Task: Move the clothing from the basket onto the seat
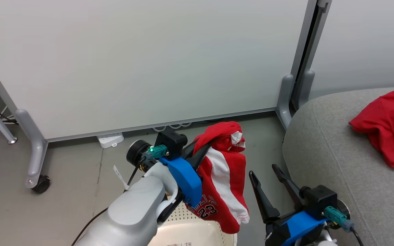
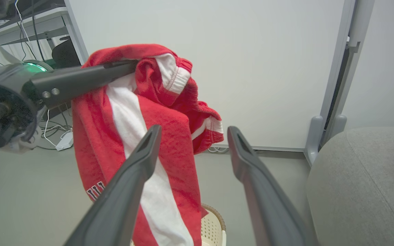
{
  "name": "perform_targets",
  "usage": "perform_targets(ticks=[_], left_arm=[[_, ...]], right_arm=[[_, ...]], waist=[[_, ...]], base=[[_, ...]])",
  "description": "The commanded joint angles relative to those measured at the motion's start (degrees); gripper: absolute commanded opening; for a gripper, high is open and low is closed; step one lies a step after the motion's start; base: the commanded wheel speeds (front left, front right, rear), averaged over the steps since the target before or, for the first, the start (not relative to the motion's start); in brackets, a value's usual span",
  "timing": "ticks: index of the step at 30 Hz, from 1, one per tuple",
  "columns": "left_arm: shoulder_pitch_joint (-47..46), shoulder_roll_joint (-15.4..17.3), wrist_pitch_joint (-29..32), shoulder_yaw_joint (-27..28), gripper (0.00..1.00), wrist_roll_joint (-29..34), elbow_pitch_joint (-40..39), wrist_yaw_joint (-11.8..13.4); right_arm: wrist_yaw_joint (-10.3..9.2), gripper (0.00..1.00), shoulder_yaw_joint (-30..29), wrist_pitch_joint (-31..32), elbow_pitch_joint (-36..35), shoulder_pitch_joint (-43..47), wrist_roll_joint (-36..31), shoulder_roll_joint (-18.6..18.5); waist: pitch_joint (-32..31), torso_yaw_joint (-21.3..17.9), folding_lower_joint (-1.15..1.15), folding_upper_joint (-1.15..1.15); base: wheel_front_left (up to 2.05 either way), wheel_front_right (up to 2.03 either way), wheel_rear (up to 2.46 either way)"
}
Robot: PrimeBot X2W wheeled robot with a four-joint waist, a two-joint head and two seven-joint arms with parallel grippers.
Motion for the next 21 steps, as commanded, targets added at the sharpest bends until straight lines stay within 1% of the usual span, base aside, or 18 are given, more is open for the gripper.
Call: perform_targets(ticks=[1, 5, 10, 15, 21], left_arm=[[-0.7, 0.1, -0.1, 0.0, 0.0, -0.1, 0.1, -0.2], [-1.1, 0.1, -0.3, -1.2, 0.0, -1.3, 0.6, 0.2], [-1.9, 0.1, -0.5, -2.3, 0.0, -2.4, 0.5, 0.6], [-2.4, 0.1, -0.6, -3.6, 0.0, -3.6, -0.1, 1.0], [-3.1, 0.1, -0.5, -5.6, 0.0, -5.3, -1.5, 1.5]], right_arm=[[-0.04, 1.0, 0.1, 0.1, 0.1, 0.9, 0.2, -0.1], [-0.04, 1.0, 2.0, 0.5, 0.6, 0.5, 0.6, 0.0], [-0.04, 1.0, 7.5, 1.6, 2.6, -1.4, 1.0, -0.1], [-0.04, 1.0, 12.6, 2.0, 7.2, -4.4, 0.8, -0.1], [-0.04, 1.0, 16.4, 1.0, 14.5, -9.9, 0.7, -0.1]], waist=[[0.0, 0.0, 0.0, 0.0], [0.1, -0.2, 0.0, 0.0], [0.4, -0.3, 0.0, 0.0], [0.7, -0.4, 0.0, 0.0], [0.8, -0.1, 0.0, 0.0]], base=[[0.0, 0.0, 0.0], [0.0, 0.0, 0.0], [0.0, 0.0, 0.0], [0.0, 0.0, 0.0], [0.0, 0.0, 0.0]])
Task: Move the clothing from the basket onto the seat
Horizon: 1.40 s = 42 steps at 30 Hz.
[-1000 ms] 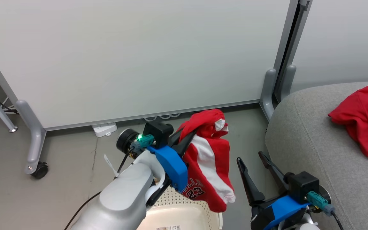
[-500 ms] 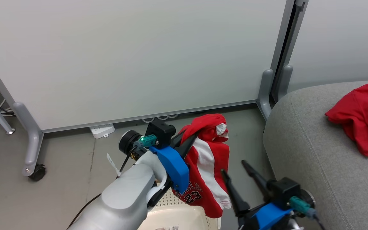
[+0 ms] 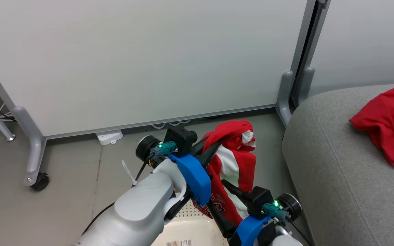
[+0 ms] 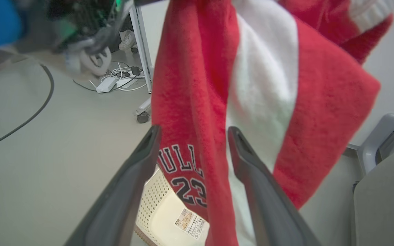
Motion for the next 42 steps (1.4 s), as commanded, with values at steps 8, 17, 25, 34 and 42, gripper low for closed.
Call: perform_targets(ticks=[8, 17, 25, 34, 42], left_arm=[[-1.3, 0.1, -0.3, -3.0, 0.0, -2.7, -2.1, 1.1], [-1.9, 0.1, -0.3, -5.4, 0.0, -4.7, -3.3, 2.0], [-2.3, 0.1, -0.3, -5.8, 0.0, -5.2, -2.5, 2.3], [-2.4, 0.1, -0.3, -5.5, 0.0, -5.2, -2.4, 2.2], [-2.5, 0.1, -0.3, -5.6, 0.0, -5.2, -2.2, 2.0]], right_arm=[[-0.05, 1.0, 0.6, -2.3, 7.7, -6.4, -1.6, 0.0], [-0.05, 0.0, 2.2, -4.1, 12.2, -10.2, 0.1, 0.0], [-0.05, 0.0, 3.5, -5.2, 13.6, -11.2, 1.7, 0.0], [-0.05, 0.0, 3.9, -5.7, 14.9, -11.8, 2.5, 0.0], [-0.05, 0.0, 4.0, -5.7, 15.5, -12.0, 3.0, 0.0]], waist=[[-0.3, 1.2, 0.0, 0.0], [-0.3, 2.1, 0.0, 0.0], [-0.4, 1.2, 0.0, 0.0], [-0.4, 0.2, 0.0, 0.0], [-0.5, 0.0, 0.0, 0.0]], base=[[0.0, 0.0, 0.0], [0.0, 0.0, 0.0], [0.0, 0.0, 0.0], [0.0, 0.0, 0.0], [0.0, 0.0, 0.0]])
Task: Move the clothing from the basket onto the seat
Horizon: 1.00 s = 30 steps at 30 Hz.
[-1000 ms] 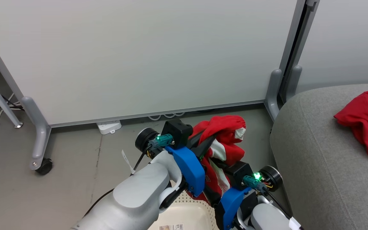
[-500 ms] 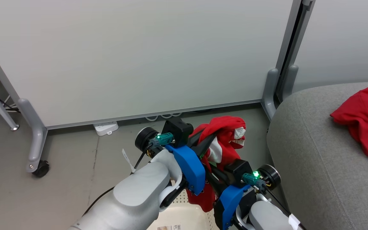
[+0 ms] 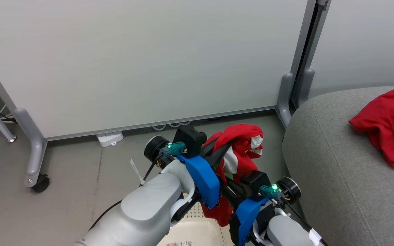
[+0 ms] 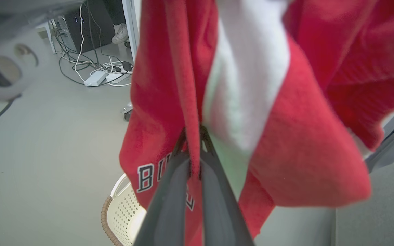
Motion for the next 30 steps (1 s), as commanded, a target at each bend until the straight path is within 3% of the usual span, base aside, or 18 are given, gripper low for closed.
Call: perform_targets(ticks=[1, 7, 8, 10, 20, 30], left_arm=[[-0.7, 0.1, -0.3, 0.0, 0.0, -0.1, 0.2, -0.3], [-0.7, 0.1, -0.3, 0.1, 0.0, -0.1, 0.3, -0.4], [-0.7, 0.1, -0.3, 0.1, 0.06, -0.1, 0.3, -0.4], [-0.7, 0.1, -0.3, 0.1, 1.0, 0.1, 0.3, -0.3], [0.7, 0.1, -0.3, 2.2, 1.0, 1.6, -0.8, 0.0], [9.8, 3.3, -0.2, 12.7, 1.0, 10.3, -7.2, -0.1]], right_arm=[[-0.06, 0.0, 0.2, -0.2, 0.2, -1.1, 0.4, 0.0], [-0.06, 0.0, 0.3, -0.4, 0.4, -1.1, 0.5, 0.0], [-0.06, 0.0, 0.3, -0.4, 0.4, -1.1, 0.6, 0.0], [-0.06, 0.0, 0.4, -0.4, 0.5, -1.2, 0.7, 0.0], [-0.06, 0.0, 0.6, -0.6, 0.7, -1.3, 0.9, 0.0], [-0.06, 0.0, -2.2, -1.3, 1.7, -1.4, -0.3, 0.0]], waist=[[0.0, 0.0, 0.0, 0.0], [0.0, 0.0, 0.0, 0.0], [0.0, 0.0, 0.0, 0.0], [0.0, -0.1, 0.0, 0.0], [0.0, -0.2, 0.0, 0.0], [0.7, 0.3, 0.0, 0.0]], base=[[0.0, 0.0, 0.0], [0.0, 0.0, 0.0], [0.0, 0.0, 0.0], [0.0, 0.0, 0.0], [0.0, 0.0, 0.0], [0.0, 0.0, 0.0]])
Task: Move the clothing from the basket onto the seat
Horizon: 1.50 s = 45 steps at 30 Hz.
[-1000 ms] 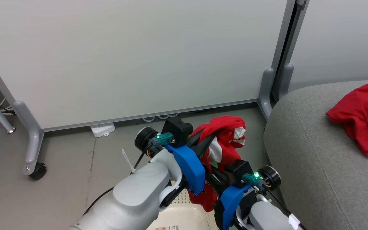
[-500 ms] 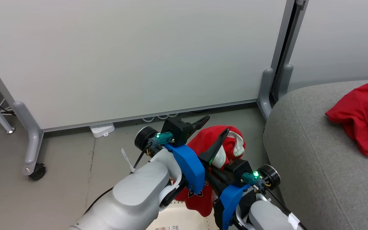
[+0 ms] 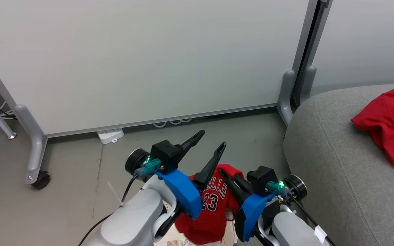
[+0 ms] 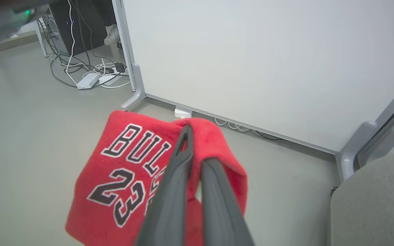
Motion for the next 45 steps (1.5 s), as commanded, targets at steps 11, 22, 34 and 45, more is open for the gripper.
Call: perform_targets(ticks=[11, 22, 34, 45], left_arm=[[17.2, 5.3, -0.2, 14.7, 1.0, 12.4, -11.9, -0.5], [30.0, 5.3, -0.2, 27.3, 1.0, 18.7, -16.1, -2.2], [33.1, 3.5, -0.2, 31.9, 1.0, 22.5, -16.0, -3.4], [32.3, 2.8, -0.2, 31.0, 1.0, 22.5, -16.6, -3.6]], right_arm=[[-0.05, 0.0, -4.0, -1.3, -0.6, -1.4, -1.2, 0.0], [-0.06, 0.0, -5.8, -1.2, -1.4, -0.3, -2.2, 0.0], [-0.06, 0.0, -5.8, -0.7, -1.8, 0.3, -1.7, 0.0], [-0.06, 0.0, -5.9, -0.7, -1.8, -0.5, -2.2, 0.0]], waist=[[0.3, 0.5, 0.0, 0.0], [0.2, 0.9, 0.0, 0.0], [0.2, 0.7, 0.0, 0.0], [0.9, -4.5, 0.0, 0.0]], base=[[0.0, 0.0, 0.0], [0.0, 0.0, 0.0], [0.0, 0.0, 0.0], [0.0, 0.0, 0.0]])
